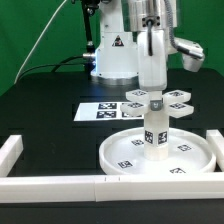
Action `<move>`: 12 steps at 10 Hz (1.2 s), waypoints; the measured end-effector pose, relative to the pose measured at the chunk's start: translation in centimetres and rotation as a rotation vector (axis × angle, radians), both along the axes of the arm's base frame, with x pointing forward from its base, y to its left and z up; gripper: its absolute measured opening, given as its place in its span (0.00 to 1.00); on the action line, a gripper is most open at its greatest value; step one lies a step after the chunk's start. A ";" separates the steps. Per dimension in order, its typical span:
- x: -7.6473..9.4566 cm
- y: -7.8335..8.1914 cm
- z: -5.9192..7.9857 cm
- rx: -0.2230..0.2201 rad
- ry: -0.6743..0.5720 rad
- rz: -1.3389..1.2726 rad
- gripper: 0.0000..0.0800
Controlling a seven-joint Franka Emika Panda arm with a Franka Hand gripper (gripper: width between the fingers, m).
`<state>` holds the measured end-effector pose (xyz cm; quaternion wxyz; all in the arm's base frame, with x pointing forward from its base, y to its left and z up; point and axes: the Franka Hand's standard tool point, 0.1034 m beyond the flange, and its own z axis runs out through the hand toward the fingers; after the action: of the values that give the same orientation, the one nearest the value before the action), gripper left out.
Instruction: Assemble round table
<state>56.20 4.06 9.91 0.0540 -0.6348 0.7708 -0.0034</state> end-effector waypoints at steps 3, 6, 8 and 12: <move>0.0 0.1 -0.1 0.019 0.004 -0.081 0.66; 0.2 0.1 1.8 0.030 0.013 0.161 0.81; 0.7 0.2 3.5 0.034 0.004 0.401 0.81; 0.8 0.3 3.4 0.011 -0.019 0.698 0.81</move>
Offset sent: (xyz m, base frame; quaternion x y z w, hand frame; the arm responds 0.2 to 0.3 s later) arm 0.0000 0.0000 0.0000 0.0000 0.0000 0.0000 1.0000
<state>57.05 4.35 13.30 0.0624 -0.8597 0.5067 0.0133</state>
